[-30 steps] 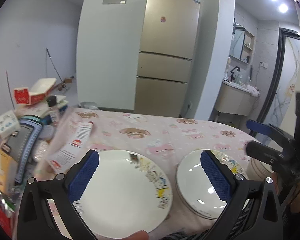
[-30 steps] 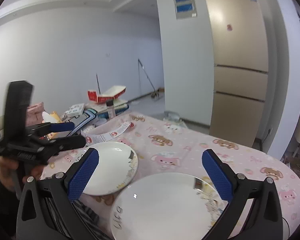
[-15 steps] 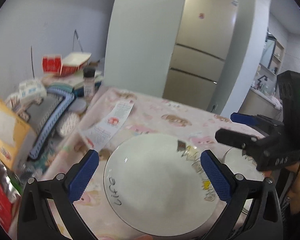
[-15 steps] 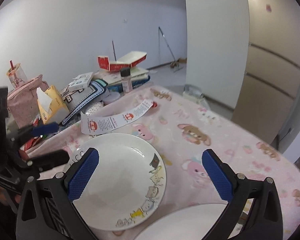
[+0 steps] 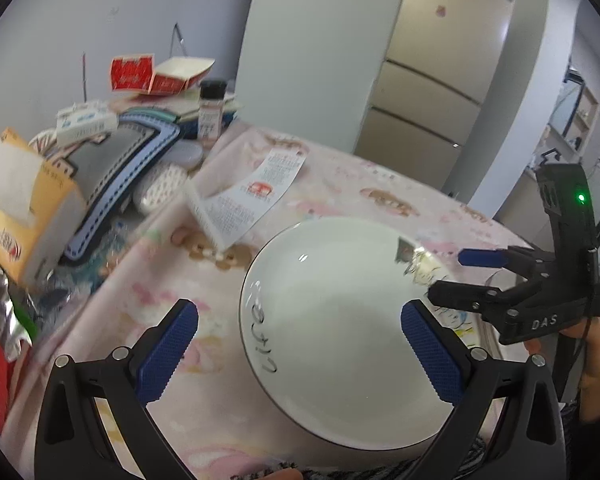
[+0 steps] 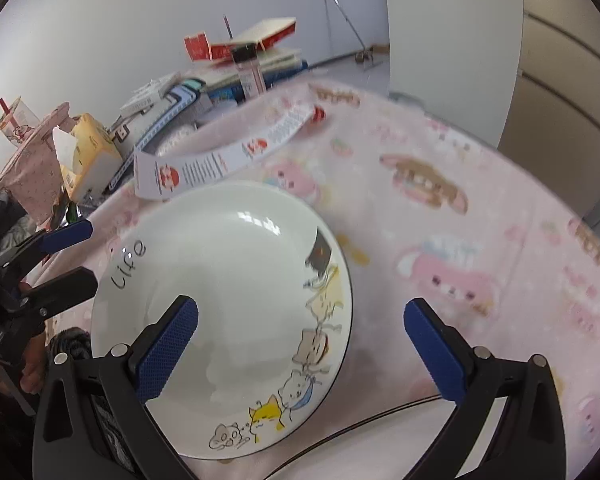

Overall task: Organize plates and bowls
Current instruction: 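Close the right tool on that plate's rim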

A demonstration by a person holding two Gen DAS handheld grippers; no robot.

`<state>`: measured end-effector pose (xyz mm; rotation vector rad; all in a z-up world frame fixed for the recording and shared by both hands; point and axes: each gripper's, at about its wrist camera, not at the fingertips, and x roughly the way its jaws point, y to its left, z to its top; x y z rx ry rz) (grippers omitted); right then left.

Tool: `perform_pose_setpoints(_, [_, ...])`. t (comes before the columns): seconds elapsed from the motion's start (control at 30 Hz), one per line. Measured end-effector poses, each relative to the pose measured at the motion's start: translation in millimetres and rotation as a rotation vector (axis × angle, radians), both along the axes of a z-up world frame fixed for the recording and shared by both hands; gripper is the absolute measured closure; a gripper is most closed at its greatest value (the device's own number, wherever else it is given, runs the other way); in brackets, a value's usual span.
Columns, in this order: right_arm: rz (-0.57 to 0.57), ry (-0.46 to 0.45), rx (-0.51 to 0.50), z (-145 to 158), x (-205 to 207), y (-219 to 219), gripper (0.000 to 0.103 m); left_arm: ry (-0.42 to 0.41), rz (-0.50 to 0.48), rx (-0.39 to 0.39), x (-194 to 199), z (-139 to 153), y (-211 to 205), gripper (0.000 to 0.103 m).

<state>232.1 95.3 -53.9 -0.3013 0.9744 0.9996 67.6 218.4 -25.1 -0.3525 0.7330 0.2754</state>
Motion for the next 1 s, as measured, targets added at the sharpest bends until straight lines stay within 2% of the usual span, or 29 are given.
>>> perform_pose_setpoints(0.13, [-0.007, 0.068, 0.004, -12.6, 3.5, -1.2, 0.0, 0.038, 0.024, -0.091, 0.3, -11.6, 12.6, 0.0])
perform_pose_setpoints(0.23, [-0.009, 0.073, 0.007, -11.1, 1.7, -1.3, 0.0, 0.067, 0.039, -0.158, 1.7, -21.3, 20.6, 0.0])
perform_pose_setpoints(0.5, [-0.005, 0.066, 0.001, -12.7, -0.5, 4.3, 0.0, 0.096, 0.041, -0.184, 2.7, -28.4, 20.9, 0.0])
perform_pose_setpoints(0.57, [0.01, 0.066, 0.003, -13.7, -0.2, 8.4, 0.004, 0.098, 0.049, -0.211, 2.5, -31.4, 25.1, 0.0])
perform_pose_setpoints(0.6, [0.019, 0.08, 0.005, -14.8, 1.2, 10.2, 0.012, 0.101, 0.054, -0.228, 2.2, -33.5, 27.5, 0.0])
perform_pose_setpoints(0.63, [0.026, 0.094, -0.002, -17.2, 3.0, 12.5, 0.017, 0.099, 0.059, -0.247, 1.6, -35.4, 29.9, 0.003])
perform_pose_setpoints(0.77, [0.027, 0.097, -0.016, -22.4, 8.5, 13.3, 0.028, 0.088, 0.082, -0.277, -1.5, -38.3, 35.6, 0.017])
perform_pose_setpoints(0.83, [0.023, 0.105, -0.01, -22.7, 11.2, 11.8, 0.035, 0.092, 0.081, -0.271, -1.6, -38.3, 34.1, 0.032])
perform_pose_setpoints(0.87, [0.02, 0.108, -0.007, -22.6, 12.1, 11.0, 0.038, 0.094, 0.079, -0.267, -1.1, -38.2, 33.5, 0.034])
perform_pose_setpoints(0.9, [0.021, 0.114, -0.001, -22.4, 12.7, 10.5, 0.049, 0.095, 0.075, -0.267, -1.0, -38.2, 32.5, 0.045])
perform_pose_setpoints(0.93, [0.022, 0.119, 0.0, -22.9, 13.0, 10.4, 0.055, 0.1, 0.062, -0.276, -0.2, -39.7, 31.8, 0.058])
perform_pose_setpoints(1.0, [0.012, 0.104, -0.006, -23.3, 12.9, 9.8, 0.061, 0.108, 0.056, -0.268, 0.7, -40.7, 29.9, 0.061])
